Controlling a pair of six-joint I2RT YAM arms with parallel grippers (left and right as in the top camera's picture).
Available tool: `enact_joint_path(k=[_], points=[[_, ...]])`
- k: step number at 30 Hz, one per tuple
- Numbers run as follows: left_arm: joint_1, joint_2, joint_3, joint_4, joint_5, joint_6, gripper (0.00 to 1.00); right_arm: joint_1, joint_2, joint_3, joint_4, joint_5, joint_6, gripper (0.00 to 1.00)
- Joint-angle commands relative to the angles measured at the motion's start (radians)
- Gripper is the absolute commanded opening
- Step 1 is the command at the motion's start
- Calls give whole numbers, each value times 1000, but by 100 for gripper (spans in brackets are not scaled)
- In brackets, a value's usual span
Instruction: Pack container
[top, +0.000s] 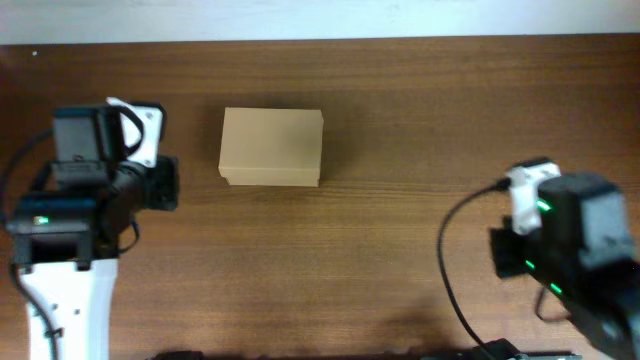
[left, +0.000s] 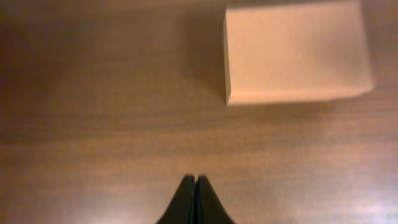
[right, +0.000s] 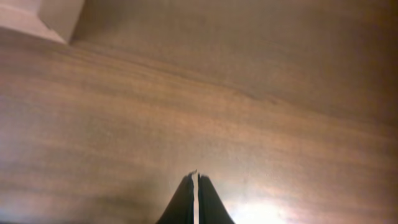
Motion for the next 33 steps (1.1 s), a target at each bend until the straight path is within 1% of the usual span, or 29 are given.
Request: enact_joint_path(k=[1, 3, 5, 6, 7, 8, 10, 11, 33], points=[[-3, -35, -125, 79, -6, 13, 2, 2, -3, -99, 72, 17, 16, 4], [-3, -33, -176, 121, -6, 13, 3, 2, 10, -131, 108, 17, 16, 4], [-3, -33, -203, 146, -6, 13, 11, 3, 29, -133, 122, 17, 16, 4], [-3, -33, -209, 150, -6, 13, 22, 3, 37, -133, 130, 17, 16, 4], [-3, -31, -211, 149, -6, 13, 58, 2, 42, -133, 137, 18, 16, 4], [-3, -30, -211, 148, -6, 13, 99, 2, 47, -133, 145, 21, 16, 10], [-3, -29, -211, 149, -6, 13, 100, 3, 55, -133, 155, 26, 16, 39], [-3, -30, -211, 148, -6, 13, 99, 3, 57, -133, 158, 28, 16, 100], [-3, -29, -211, 148, -6, 13, 100, 2, 63, -133, 156, 35, 16, 99]])
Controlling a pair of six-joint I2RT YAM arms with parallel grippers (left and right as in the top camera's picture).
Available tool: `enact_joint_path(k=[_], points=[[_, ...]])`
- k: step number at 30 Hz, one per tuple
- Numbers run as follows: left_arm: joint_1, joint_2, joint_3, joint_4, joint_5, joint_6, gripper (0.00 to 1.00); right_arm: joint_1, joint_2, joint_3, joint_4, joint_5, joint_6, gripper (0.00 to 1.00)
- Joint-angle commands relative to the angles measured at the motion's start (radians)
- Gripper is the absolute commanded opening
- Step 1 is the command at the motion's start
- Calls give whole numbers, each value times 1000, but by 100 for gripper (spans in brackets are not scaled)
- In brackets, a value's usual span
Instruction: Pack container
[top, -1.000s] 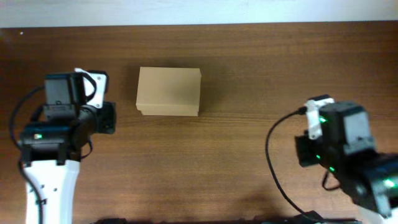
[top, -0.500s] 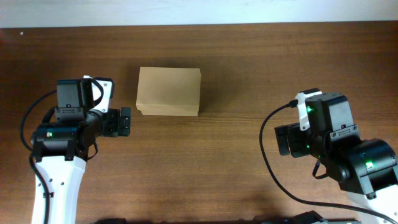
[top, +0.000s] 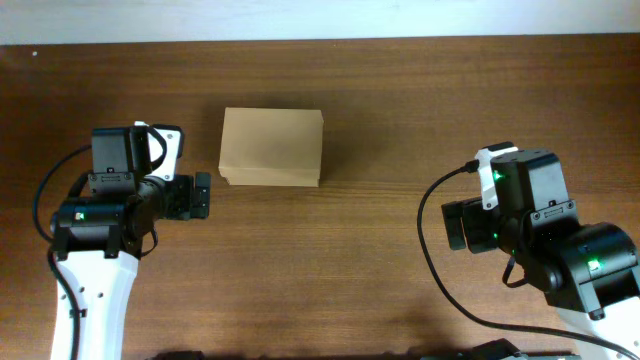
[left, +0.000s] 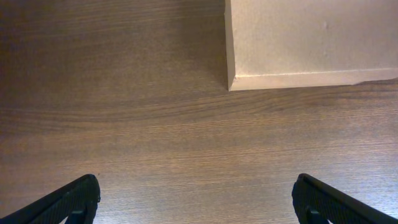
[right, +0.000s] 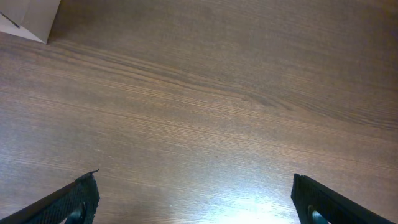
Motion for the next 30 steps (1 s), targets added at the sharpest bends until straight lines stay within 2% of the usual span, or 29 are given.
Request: enact_joint_path(k=[1, 11, 16, 22, 30], points=[[-3, -16, -4, 2, -3, 9, 100, 3, 3, -2, -9, 27, 5, 99], [-3, -16, -4, 2, -3, 9, 100, 2, -31, -2, -16, 27, 5, 99], [-3, -16, -4, 2, -3, 9, 100, -41, -192, -3, 8, 13, 6, 99], [-3, -16, -4, 2, -3, 9, 99, -153, -430, -39, 116, -60, 13, 99], [-3, -16, -4, 2, -3, 9, 100, -308, -659, -235, 258, -158, 13, 99]])
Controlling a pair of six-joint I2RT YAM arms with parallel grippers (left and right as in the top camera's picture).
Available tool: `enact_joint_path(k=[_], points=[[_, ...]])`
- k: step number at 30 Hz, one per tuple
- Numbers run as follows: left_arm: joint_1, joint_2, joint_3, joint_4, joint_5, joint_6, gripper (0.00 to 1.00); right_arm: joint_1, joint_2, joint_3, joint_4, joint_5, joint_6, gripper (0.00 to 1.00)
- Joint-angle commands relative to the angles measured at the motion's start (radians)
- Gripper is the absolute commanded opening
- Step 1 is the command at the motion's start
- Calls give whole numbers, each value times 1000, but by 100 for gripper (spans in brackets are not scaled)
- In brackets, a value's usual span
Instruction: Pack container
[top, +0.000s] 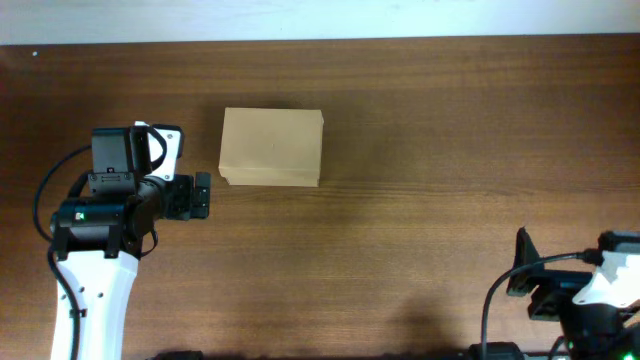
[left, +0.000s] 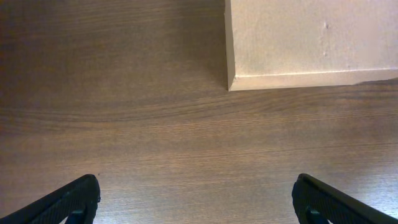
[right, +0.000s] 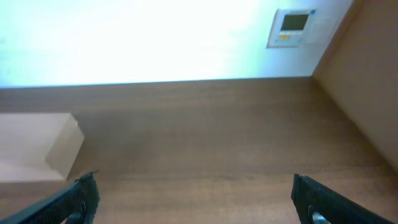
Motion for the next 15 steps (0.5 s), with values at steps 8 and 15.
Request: enact_joint_path(k=[8, 15], points=[[-3, -16, -4, 1, -3, 9, 100, -87, -247, -383, 164, -141, 9, 99], [-3, -16, -4, 1, -3, 9, 100, -88, -405, -634, 229, -151, 9, 99]])
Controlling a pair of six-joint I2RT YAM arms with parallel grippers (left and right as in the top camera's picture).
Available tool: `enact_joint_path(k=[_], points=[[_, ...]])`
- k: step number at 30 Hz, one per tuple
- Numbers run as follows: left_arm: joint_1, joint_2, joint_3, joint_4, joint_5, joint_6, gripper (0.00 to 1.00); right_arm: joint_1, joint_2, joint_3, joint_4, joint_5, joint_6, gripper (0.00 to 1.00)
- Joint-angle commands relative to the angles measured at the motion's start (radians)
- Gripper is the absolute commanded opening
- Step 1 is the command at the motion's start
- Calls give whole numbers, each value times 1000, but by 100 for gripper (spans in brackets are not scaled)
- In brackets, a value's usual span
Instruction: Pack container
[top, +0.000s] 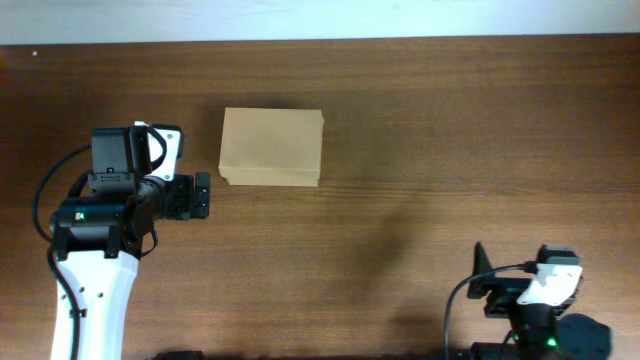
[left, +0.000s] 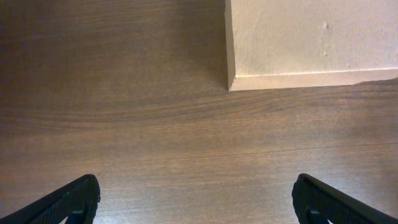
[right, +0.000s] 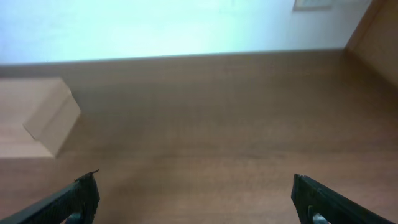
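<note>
A closed tan cardboard box (top: 272, 147) lies on the wooden table (top: 420, 120), left of centre toward the back. My left gripper (top: 203, 195) sits just left of the box's front left corner, open and empty. In the left wrist view the box (left: 298, 43) fills the upper right, ahead of the wide-apart fingers (left: 74, 199). My right gripper (top: 482, 278) is at the table's front right, far from the box, open and empty. In the right wrist view the box (right: 37, 118) shows at the far left.
A pale wall (right: 155, 25) runs behind the table's far edge. The left arm's white link (top: 75, 300) lies along the front left. A wooden panel (right: 382, 37) stands at the right in the right wrist view.
The right arm has shifted a little left along the table's front edge, and its camera now looks lower across the table. The left arm and box have not moved.
Both grippers were shut, the left one left of the box and the right one at the table's right side. Then both stood open, each nearer the middle. Later the right arm was down at the front right corner, and now slightly further left.
</note>
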Motion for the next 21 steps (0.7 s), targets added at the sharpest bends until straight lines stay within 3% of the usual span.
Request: enact_joint_path(k=[1, 21], points=[[-3, -16, -4, 1, -3, 9, 100, -10, -68, -99, 40, -20, 9, 99], [-3, -16, -4, 1, -3, 9, 99, -10, -77, -397, 93, -23, 9, 99]])
